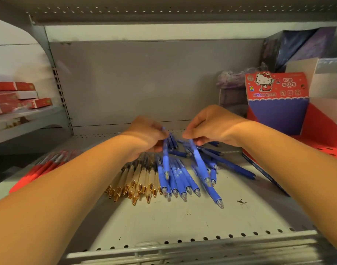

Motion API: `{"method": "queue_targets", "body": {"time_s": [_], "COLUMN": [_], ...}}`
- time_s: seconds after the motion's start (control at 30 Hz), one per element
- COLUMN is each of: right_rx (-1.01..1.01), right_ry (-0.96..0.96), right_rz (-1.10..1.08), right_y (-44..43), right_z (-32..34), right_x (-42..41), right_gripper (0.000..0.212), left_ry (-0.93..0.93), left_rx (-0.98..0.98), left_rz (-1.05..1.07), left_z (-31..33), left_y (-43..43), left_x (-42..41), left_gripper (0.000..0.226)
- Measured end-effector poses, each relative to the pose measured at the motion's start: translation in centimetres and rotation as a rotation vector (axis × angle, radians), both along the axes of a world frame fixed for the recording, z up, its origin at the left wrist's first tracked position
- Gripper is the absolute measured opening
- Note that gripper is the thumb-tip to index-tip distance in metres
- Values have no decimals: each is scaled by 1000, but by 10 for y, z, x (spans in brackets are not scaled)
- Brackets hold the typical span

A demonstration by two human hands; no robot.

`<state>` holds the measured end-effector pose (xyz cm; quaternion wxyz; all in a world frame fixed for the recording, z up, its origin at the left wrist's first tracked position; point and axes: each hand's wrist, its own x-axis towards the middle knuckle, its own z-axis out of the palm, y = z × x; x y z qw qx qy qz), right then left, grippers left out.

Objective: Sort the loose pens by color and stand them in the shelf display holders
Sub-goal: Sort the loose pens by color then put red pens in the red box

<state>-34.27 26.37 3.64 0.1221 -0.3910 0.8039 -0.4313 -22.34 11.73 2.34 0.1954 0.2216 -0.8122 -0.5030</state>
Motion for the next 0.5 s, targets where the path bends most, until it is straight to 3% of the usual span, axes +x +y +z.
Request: {"method": "queue_targets", "body": {"time_s": [0.1,0.2,0.37,0.5], "right_rx": [76,116,128,340], "right_ry": [89,135,10,98], "right_rz": [-62,-74,-57,-89], "right_y": [-7,-20,-34,-23], "right_z": [-12,-24,-26,-13], "right_x": [0,6,14,7], "right_gripper": [13,17,13,16], "left_ry": [-192,-302,-368,-394], "left_rx": [-236,-310,-377,-585], "left_rz": [-23,-50,-23,-19], "left_z": [-8,-12,-9,-11], "left_y": [3,7,8,8], "left_x": [-5,-7,-7,-7], "left_gripper": [13,22,27,29]}}
